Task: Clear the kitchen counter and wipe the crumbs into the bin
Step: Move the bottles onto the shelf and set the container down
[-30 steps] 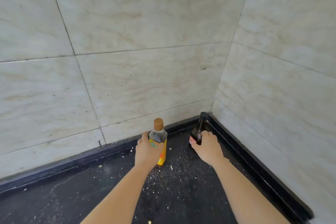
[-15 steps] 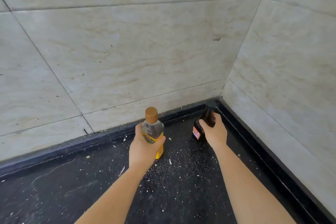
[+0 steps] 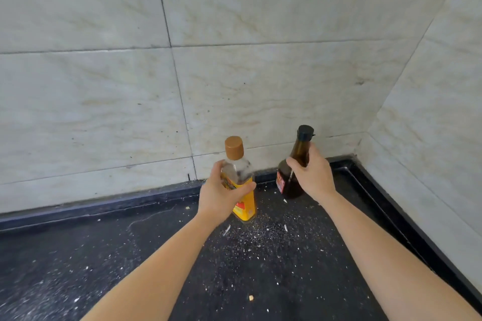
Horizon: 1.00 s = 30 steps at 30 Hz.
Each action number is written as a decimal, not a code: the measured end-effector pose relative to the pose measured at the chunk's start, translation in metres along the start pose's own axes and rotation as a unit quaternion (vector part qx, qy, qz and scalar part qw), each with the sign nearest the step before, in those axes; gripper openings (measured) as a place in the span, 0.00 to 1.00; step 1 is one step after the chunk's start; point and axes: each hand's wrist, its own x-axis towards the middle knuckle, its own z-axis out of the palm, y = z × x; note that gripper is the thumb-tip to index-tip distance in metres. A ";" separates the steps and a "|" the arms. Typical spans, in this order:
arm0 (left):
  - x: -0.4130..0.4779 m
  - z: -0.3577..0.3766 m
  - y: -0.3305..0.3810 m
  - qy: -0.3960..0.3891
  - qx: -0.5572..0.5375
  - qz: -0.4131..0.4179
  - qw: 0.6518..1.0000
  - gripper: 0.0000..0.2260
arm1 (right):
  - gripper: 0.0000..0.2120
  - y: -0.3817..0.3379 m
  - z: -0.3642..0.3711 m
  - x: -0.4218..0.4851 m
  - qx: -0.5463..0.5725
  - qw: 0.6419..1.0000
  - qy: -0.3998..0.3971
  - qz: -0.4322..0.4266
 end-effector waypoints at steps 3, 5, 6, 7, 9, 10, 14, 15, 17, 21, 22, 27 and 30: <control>-0.009 -0.066 0.021 0.012 -0.046 0.029 0.998 0.27 | 0.10 -0.070 0.012 0.000 0.039 0.998 -0.011 -0.048; -0.017 -0.113 0.033 0.016 -0.059 0.055 0.997 0.24 | 0.10 -0.119 0.023 -0.003 0.061 0.995 -0.007 -0.081; -0.022 -0.138 0.039 0.020 -0.059 0.069 0.996 0.22 | 0.10 -0.145 0.028 -0.007 0.068 0.993 -0.005 -0.098; -0.027 -0.162 0.044 0.022 -0.061 0.077 0.995 0.21 | 0.10 -0.169 0.033 -0.011 0.073 0.991 -0.002 -0.114; -0.043 -0.223 0.052 0.028 -0.051 0.099 0.993 0.19 | 0.11 -0.229 0.049 -0.028 0.079 0.986 0.007 -0.147; -0.050 -0.251 0.056 0.026 -0.047 0.108 0.993 0.19 | 0.11 -0.257 0.055 -0.036 0.082 0.984 0.014 -0.160; -0.089 -0.370 0.063 0.026 -0.057 0.140 0.988 0.17 | 0.11 -0.365 0.088 -0.084 0.101 0.973 0.047 -0.200; -0.097 -0.396 0.065 0.030 -0.065 0.144 0.987 0.18 | 0.11 -0.389 0.095 -0.094 0.105 0.972 0.052 -0.205; -0.116 -0.450 0.065 0.038 -0.079 0.150 0.985 0.19 | 0.11 -0.439 0.115 -0.119 0.112 0.968 0.051 -0.219; -0.147 -0.547 0.068 0.050 -0.094 0.168 0.980 0.22 | 0.12 -0.534 0.152 -0.160 0.144 0.958 0.031 -0.248; -0.155 -0.574 0.069 0.062 -0.098 0.176 0.978 0.25 | 0.11 -0.560 0.162 -0.168 0.154 0.953 0.020 -0.261; -0.184 -0.677 0.085 0.140 -0.115 0.220 0.959 0.31 | 0.11 -0.668 0.190 -0.201 0.210 0.926 -0.041 -0.311; -0.198 -0.729 0.092 0.185 -0.087 0.230 0.952 0.30 | 0.09 -0.720 0.205 -0.217 0.248 0.907 -0.067 -0.334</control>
